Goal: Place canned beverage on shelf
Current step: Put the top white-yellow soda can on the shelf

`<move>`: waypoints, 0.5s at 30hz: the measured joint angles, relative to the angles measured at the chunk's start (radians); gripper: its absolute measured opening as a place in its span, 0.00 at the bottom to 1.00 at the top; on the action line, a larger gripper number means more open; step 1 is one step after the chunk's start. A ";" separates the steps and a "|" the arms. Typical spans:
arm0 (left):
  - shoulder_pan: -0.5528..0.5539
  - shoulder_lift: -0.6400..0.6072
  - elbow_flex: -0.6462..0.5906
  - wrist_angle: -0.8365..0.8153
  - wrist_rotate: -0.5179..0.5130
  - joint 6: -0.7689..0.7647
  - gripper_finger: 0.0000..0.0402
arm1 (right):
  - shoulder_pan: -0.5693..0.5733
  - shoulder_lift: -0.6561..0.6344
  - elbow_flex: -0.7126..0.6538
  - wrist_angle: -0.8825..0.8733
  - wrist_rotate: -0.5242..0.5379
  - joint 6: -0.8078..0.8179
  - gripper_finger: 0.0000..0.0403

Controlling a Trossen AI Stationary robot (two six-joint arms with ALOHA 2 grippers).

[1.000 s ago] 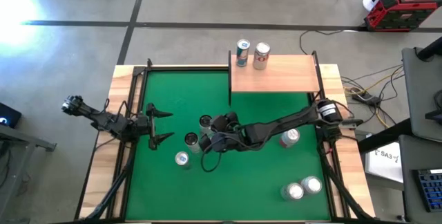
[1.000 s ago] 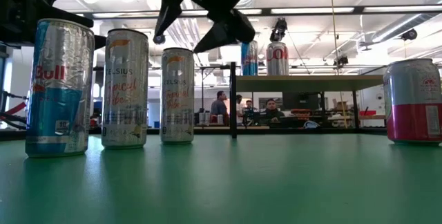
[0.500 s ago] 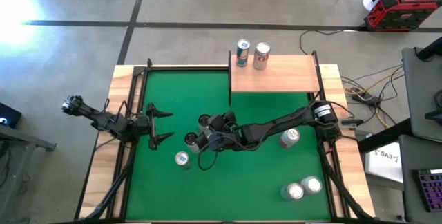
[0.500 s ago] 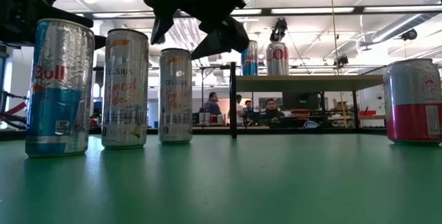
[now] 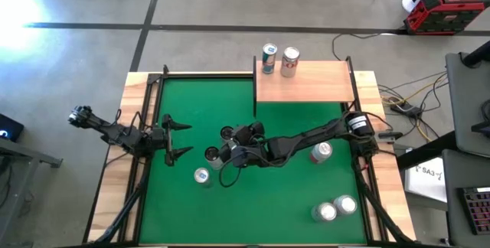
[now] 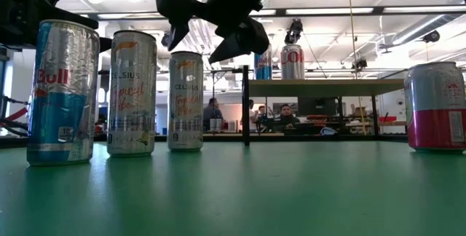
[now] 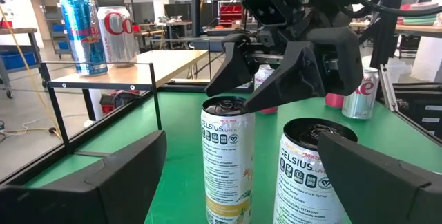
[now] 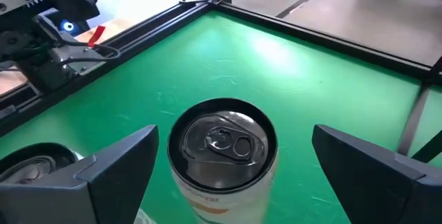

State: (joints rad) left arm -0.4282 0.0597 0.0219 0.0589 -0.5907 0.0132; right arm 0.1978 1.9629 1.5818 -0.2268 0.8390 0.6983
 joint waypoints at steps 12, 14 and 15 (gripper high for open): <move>0.000 0.000 0.000 0.000 0.000 0.000 0.90 | -0.002 0.002 -0.015 0.004 0.000 0.001 0.93; 0.000 0.000 0.000 0.000 0.000 0.000 0.90 | -0.002 0.003 -0.017 0.007 -0.005 0.001 0.93; 0.000 0.000 0.000 0.000 0.000 0.000 0.90 | -0.002 0.003 -0.018 0.010 -0.007 0.001 0.93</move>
State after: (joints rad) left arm -0.4282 0.0597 0.0219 0.0589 -0.5907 0.0132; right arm 0.1959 1.9656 1.5636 -0.2165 0.8323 0.6991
